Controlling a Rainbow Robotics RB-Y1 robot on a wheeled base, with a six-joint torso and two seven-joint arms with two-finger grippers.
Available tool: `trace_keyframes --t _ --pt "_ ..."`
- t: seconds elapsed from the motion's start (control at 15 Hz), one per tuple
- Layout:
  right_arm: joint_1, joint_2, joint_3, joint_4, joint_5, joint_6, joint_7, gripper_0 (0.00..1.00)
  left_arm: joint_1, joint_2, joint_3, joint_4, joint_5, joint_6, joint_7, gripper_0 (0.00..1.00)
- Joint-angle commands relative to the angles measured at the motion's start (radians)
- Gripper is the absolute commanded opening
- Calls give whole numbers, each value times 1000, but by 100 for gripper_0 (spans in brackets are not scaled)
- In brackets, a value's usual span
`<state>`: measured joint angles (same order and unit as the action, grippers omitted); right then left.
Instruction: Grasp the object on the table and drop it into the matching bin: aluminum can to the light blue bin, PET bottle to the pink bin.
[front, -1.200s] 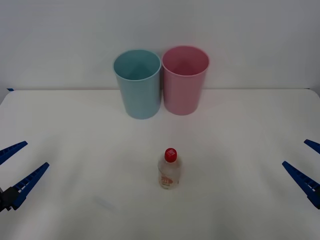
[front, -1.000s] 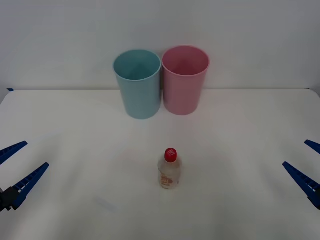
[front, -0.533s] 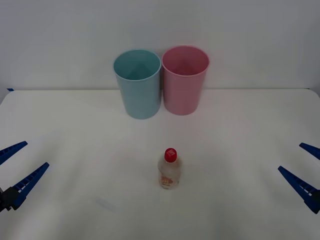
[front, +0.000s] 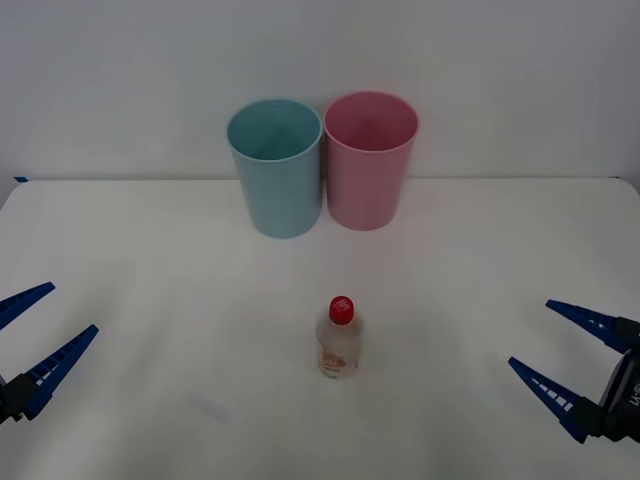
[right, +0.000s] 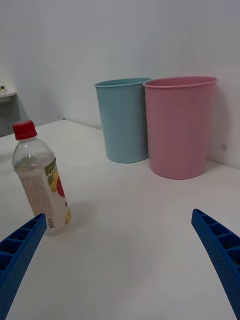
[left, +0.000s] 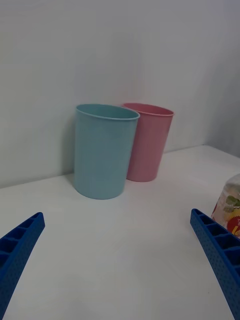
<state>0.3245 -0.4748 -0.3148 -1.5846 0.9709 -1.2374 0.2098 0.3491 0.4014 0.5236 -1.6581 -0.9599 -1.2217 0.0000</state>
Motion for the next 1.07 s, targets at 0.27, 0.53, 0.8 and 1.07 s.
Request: trace_keyframes --t 0.27,0.53,0.8,1.07 --pt "-70 -34 129 72 0 -27 23 100 0 0 0 0 0 0 0 100" --pt "-157 -34 229 153 0 -10 43 100 0 0 0 0 0 0 0 100" --pt "-206 -34 318 182 2 45 65 100 0 0 0 0 0 0 0 100" --pt "-242 -34 413 182 0 145 83 100 0 0 0 0 0 0 0 100"
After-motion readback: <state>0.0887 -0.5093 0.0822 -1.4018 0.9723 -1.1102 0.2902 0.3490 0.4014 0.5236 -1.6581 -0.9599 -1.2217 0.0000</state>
